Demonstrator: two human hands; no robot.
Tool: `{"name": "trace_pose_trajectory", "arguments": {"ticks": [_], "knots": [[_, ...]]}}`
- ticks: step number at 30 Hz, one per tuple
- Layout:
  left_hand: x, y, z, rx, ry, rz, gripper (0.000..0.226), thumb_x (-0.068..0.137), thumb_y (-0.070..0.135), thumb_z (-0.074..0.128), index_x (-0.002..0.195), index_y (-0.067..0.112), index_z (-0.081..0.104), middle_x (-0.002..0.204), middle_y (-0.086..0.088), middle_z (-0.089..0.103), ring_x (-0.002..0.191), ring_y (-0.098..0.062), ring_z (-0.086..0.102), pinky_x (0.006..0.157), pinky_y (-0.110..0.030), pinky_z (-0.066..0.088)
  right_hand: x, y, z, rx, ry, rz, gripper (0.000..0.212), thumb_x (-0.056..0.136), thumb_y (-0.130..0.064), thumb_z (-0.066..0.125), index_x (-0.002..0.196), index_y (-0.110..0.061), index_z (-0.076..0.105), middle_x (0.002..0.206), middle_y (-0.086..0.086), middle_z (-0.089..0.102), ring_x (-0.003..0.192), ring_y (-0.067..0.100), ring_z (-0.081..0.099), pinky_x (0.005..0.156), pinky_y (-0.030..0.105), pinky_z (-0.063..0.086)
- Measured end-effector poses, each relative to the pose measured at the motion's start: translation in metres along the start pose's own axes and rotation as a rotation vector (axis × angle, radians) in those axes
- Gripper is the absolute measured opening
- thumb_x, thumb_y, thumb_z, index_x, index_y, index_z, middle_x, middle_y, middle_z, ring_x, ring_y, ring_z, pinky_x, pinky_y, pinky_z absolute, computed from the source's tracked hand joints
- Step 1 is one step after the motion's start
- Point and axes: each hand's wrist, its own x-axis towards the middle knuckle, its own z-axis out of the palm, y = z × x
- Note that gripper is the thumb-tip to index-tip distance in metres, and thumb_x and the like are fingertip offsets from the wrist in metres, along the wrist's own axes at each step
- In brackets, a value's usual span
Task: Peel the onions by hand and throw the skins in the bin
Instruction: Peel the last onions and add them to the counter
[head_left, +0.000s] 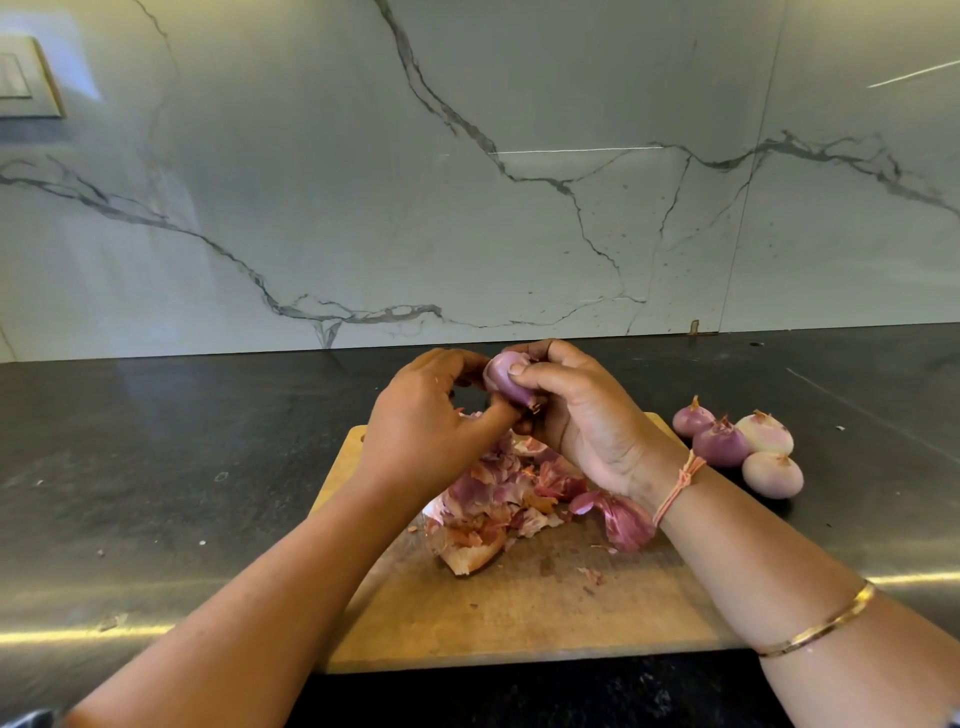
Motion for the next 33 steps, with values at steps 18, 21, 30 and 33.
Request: {"name": "trace_pose_trajectory", "arguments": {"ticks": [18, 21, 30, 33], "knots": [[0.0028, -0.0038, -0.0038, -0.011, 0.025, -0.026, 0.021, 0.084, 0.013, 0.059, 0.099, 0.02, 0.071, 0.087, 0.012, 0.066, 0.08, -0.007, 0.063, 0.074, -0.037, 0.055, -0.0021, -0.0014, 0.0033, 0.079, -0.025, -0.002, 0.013, 0.091, 0.003, 0.047, 0.098, -0.005, 0.054, 0.085, 0.01, 0.056, 0.07, 0.013, 0.055, 0.054, 0.018, 0.048], [-0.0006, 0.0007, -0.0015, -0.058, -0.018, 0.02, 0.029, 0.079, 0.035, 0.055, 0.103, 0.025, 0.069, 0.094, 0.011, 0.068, 0.085, -0.005, 0.064, 0.076, -0.034, 0.056, -0.002, -0.0016, 0.0003, 0.043, -0.004, 0.004, 0.013, 0.091, -0.001, 0.046, 0.097, -0.008, 0.055, 0.089, 0.012, 0.055, 0.066, 0.012, 0.053, 0.055, 0.021, 0.044], [-0.0002, -0.0019, 0.0014, 0.015, 0.01, 0.011, 0.039, 0.075, 0.044, 0.059, 0.104, 0.02, 0.066, 0.092, 0.009, 0.065, 0.082, -0.006, 0.062, 0.073, -0.033, 0.055, -0.0021, 0.0014, 0.005, -0.008, -0.017, -0.041, 0.016, 0.095, -0.003, 0.047, 0.099, -0.005, 0.062, 0.089, 0.012, 0.06, 0.072, 0.012, 0.059, 0.056, 0.02, 0.047], [0.001, -0.0042, 0.0016, 0.026, 0.036, -0.002, 0.027, 0.08, 0.035, 0.066, 0.102, 0.019, 0.067, 0.091, 0.007, 0.066, 0.08, -0.007, 0.063, 0.071, -0.036, 0.056, -0.0022, 0.0033, 0.0067, 0.024, -0.028, -0.056, 0.016, 0.093, 0.0, 0.048, 0.1, -0.002, 0.063, 0.095, 0.017, 0.061, 0.085, 0.018, 0.061, 0.076, 0.027, 0.051]]}}
